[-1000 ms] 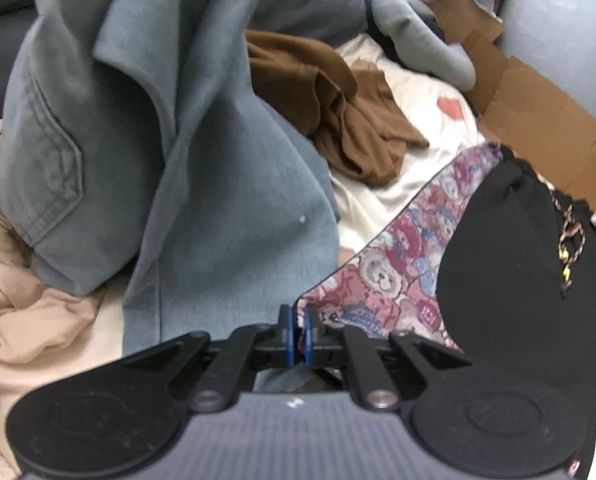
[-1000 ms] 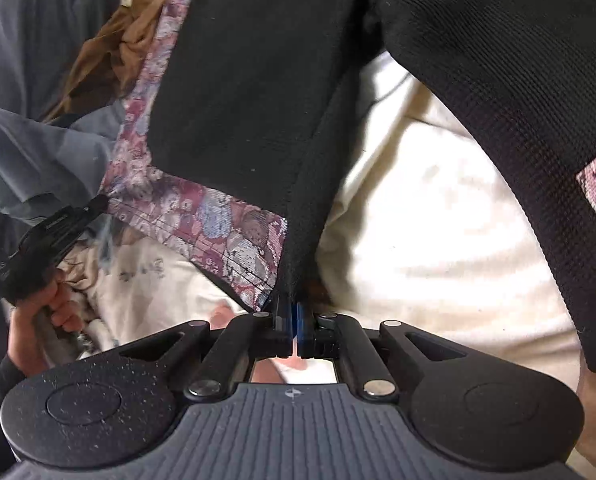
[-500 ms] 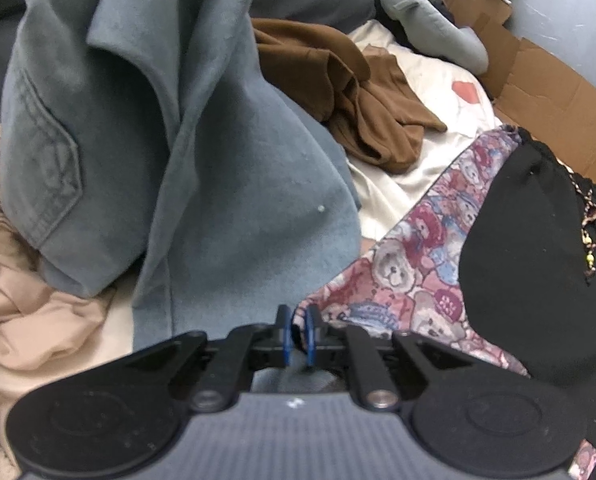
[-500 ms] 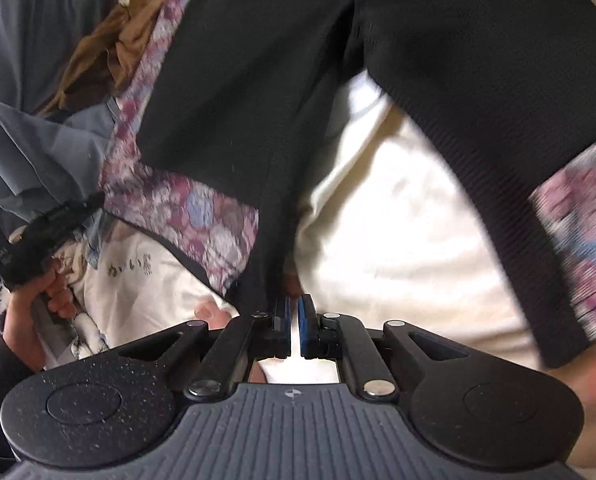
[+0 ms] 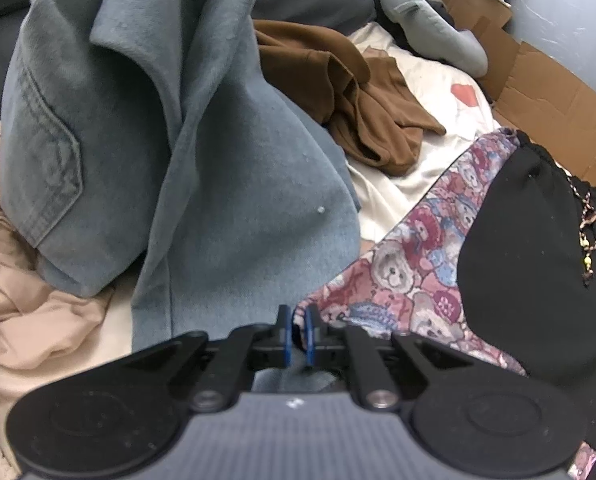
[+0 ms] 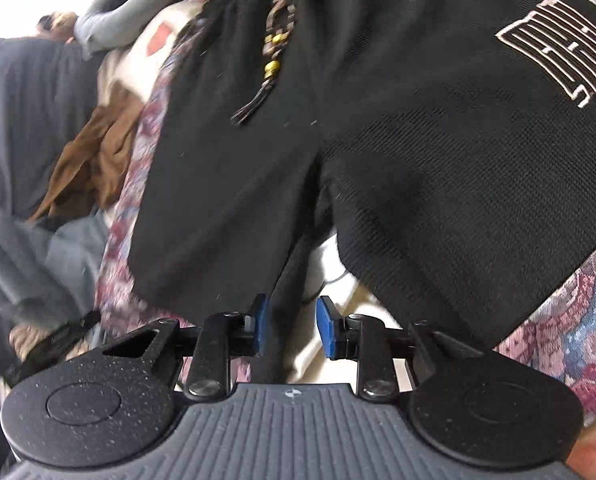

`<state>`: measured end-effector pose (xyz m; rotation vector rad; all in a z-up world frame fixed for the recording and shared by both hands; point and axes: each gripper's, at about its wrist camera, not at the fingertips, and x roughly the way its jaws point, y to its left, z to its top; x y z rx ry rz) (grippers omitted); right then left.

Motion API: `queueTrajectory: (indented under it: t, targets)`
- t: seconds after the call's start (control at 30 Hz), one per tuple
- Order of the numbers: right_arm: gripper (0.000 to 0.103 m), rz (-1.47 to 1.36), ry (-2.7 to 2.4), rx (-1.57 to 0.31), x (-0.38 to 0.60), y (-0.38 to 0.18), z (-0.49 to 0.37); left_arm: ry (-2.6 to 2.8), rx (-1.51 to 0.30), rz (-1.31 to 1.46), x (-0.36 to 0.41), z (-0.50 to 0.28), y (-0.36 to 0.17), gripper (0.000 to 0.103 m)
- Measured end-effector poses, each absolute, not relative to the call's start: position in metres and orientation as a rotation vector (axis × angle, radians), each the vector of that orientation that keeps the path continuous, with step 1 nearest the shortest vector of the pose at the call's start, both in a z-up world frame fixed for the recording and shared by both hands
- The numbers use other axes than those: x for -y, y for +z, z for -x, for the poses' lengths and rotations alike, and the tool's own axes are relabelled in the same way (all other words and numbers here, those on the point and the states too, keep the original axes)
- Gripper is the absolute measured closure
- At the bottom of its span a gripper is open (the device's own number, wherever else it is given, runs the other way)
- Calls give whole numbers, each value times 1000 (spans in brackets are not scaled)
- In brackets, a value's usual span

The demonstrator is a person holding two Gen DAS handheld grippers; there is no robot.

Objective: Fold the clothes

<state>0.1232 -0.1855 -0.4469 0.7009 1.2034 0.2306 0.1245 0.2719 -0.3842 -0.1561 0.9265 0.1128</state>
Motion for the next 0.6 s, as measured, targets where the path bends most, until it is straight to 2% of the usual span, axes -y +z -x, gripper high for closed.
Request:
queueTrajectory:
  t: [0.3, 0.6]
  targets:
    - [84, -841, 97, -1148, 191, -465, -134, 112, -932, 149, -271, -125, -386, 96]
    - [83, -948, 5, -1097, 191, -480, -142, 110, -944, 125, -268, -128, -387, 96]
